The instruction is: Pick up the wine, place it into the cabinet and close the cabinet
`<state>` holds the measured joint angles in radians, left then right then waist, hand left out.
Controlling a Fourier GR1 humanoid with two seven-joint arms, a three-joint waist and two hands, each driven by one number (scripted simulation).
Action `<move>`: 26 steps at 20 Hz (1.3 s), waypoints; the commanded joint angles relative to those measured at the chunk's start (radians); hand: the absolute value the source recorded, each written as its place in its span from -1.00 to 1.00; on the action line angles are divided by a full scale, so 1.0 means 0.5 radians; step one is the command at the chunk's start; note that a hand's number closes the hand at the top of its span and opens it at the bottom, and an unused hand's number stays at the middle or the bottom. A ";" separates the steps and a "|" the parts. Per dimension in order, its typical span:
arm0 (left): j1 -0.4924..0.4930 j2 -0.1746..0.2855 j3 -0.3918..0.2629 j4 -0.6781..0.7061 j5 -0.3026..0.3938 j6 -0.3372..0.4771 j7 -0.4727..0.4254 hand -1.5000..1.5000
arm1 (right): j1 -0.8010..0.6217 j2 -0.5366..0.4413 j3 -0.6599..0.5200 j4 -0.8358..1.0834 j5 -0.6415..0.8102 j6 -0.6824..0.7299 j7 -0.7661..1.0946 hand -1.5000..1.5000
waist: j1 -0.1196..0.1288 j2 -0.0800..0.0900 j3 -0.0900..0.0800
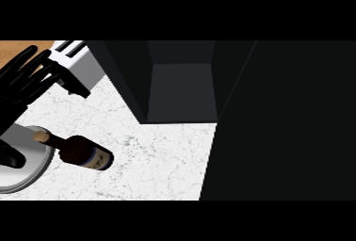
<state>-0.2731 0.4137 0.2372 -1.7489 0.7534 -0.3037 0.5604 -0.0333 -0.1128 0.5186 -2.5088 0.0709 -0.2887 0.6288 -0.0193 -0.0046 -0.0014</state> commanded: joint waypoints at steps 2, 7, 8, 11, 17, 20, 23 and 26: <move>0.108 -0.079 -0.016 0.074 -0.144 -0.091 -0.169 -1.00 | 0.023 -0.044 0.113 -0.330 0.327 -0.088 0.205 -1.00 | 0.012 -0.001 -0.001; 0.218 -0.057 0.041 0.236 -0.185 -0.247 -0.291 -1.00 | 0.115 -0.174 0.117 -0.450 0.277 -0.100 0.168 -1.00 | -0.005 -0.004 0.000; 0.214 -0.113 0.012 0.375 -0.304 -0.326 -0.455 -1.00 | 0.008 -0.139 0.134 -0.358 0.305 -0.123 0.164 -1.00 | -0.009 0.001 -0.002; 0.282 -0.089 0.051 0.313 -0.331 -0.325 -0.477 -1.00 | -0.029 -0.139 0.168 -0.351 0.326 -0.181 0.194 -1.00 | 0.014 -0.001 -0.001; 0.332 -0.113 0.052 0.601 -0.530 -0.456 -0.732 -1.00 | -0.035 -0.278 0.058 -0.456 0.215 -0.187 0.271 -1.00 | -0.001 0.002 -0.002; 0.365 -0.089 0.076 0.700 -0.581 -0.545 -0.841 -1.00 | -0.032 -0.214 0.240 -0.258 0.357 -0.264 0.095 -1.00 | 0.012 0.001 0.000; 0.320 -0.148 -0.003 0.849 -0.759 -0.581 -0.996 -1.00 | -0.038 -0.244 0.261 -0.226 0.298 -0.263 0.046 -1.00 | 0.004 0.006 0.000; 0.308 -0.137 0.006 0.942 -0.767 -0.599 -1.013 -1.00 | -0.053 -0.281 0.333 -0.317 0.383 -0.327 0.144 -1.00 | -0.008 0.001 -0.002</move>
<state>-0.1140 0.3557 0.2528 -1.3594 0.4221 -0.5731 0.1174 -0.0881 -0.2200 0.6454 -2.5079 0.1111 -0.4500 0.6443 -0.0215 -0.0052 -0.0021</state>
